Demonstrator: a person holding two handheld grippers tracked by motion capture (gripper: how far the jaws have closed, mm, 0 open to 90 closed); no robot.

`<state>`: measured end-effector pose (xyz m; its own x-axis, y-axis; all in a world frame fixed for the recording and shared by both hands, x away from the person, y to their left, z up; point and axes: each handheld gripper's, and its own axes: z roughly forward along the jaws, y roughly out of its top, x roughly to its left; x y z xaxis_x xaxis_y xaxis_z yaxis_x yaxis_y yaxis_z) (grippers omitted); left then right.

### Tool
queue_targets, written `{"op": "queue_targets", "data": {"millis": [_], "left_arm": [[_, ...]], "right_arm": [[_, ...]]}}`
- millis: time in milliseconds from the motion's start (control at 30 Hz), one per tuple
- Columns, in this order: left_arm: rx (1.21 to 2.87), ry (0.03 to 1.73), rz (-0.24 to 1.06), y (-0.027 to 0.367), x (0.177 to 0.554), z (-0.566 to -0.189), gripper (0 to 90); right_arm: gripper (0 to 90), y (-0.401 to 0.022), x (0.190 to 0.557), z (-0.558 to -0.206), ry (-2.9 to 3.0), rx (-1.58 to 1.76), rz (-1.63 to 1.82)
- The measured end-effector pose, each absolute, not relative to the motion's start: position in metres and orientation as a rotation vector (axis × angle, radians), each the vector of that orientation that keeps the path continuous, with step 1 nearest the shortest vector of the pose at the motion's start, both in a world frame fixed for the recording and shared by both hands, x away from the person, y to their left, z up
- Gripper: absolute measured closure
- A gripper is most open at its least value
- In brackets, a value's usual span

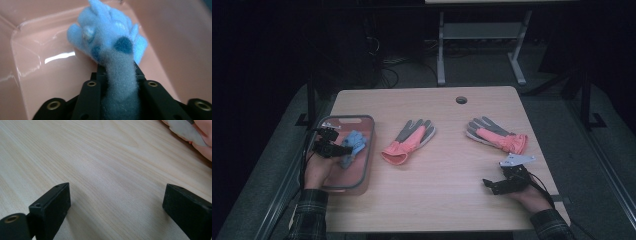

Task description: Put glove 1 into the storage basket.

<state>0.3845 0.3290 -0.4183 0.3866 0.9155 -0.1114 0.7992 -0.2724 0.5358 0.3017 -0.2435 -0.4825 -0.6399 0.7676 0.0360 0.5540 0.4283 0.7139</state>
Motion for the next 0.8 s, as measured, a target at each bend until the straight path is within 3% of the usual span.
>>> {"op": "queue_targets", "data": {"millis": [67,167,200,233,367,800], "left_arm": [[2.14,1.485,0.293,0.331,0.386,-0.423,66.2],[2.139,1.502,0.285,0.333,0.388,-0.426,34.3],[2.133,1.509,0.305,0.333,0.388,-0.425,34.3],[2.112,1.507,0.336,0.335,0.387,-0.423,22.0],[2.104,1.478,0.36,0.337,0.385,-0.416,14.7],[2.021,1.292,0.307,0.301,0.375,-0.383,14.2]], "right_arm": [[7.6,-0.244,0.302,-0.483,2.391,1.141,1.028],[7.6,-0.243,0.302,-0.482,2.391,1.142,1.028],[7.6,-0.243,0.302,-0.482,2.391,1.142,1.028],[7.6,-0.243,0.302,-0.482,2.391,1.142,1.028],[7.6,-0.244,0.302,-0.483,2.391,1.141,1.028],[7.6,-0.243,0.302,-0.482,2.393,1.139,1.03]]}}
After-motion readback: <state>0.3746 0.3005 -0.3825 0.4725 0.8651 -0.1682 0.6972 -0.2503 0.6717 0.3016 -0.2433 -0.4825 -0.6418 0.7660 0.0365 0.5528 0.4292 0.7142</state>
